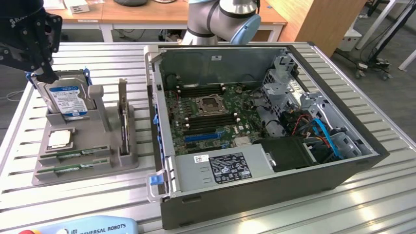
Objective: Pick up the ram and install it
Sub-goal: 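Pick up the ram and move it above insertion slot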
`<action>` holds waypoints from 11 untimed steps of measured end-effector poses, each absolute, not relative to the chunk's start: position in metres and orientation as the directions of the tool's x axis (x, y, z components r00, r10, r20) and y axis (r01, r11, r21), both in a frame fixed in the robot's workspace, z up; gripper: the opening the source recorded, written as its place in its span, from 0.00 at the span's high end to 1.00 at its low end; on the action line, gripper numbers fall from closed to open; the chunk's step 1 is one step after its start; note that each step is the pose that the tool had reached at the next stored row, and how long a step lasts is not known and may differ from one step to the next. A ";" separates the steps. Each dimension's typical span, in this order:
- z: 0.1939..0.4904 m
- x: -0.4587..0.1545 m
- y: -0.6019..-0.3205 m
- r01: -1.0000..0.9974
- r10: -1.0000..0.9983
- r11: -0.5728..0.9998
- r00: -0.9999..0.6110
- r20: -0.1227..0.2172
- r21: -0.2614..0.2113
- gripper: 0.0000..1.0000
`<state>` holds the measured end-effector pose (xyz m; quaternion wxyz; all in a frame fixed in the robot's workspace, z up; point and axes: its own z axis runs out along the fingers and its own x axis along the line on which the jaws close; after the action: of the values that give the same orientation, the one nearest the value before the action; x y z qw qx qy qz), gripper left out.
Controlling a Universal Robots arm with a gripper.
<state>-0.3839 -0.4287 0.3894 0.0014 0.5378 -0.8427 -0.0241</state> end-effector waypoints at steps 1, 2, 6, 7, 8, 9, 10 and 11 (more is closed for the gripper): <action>0.389 -0.384 -0.429 -0.912 -0.912 0.409 -0.410 -0.023 0.042 0.90; 0.389 -0.384 -0.429 -0.917 -0.917 0.397 -0.398 -0.024 0.042 0.90; 0.389 -0.384 -0.429 -0.937 -0.937 0.347 -0.348 -0.023 0.042 0.90; 0.389 -0.384 -0.429 -0.941 -0.942 0.335 -0.336 -0.023 0.042 0.90; 0.389 -0.384 -0.429 -0.946 -0.946 0.322 -0.324 -0.024 0.042 0.90; 0.389 -0.384 -0.429 -0.950 -0.950 0.310 -0.311 -0.024 0.042 0.90; 0.389 -0.384 -0.429 -0.954 -0.954 0.298 -0.299 -0.024 0.042 0.90; 0.389 -0.384 -0.429 -0.958 -0.958 0.285 -0.286 -0.024 0.042 0.90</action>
<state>-0.3838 -0.4287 0.3893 0.0031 0.5973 -0.8016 -0.0239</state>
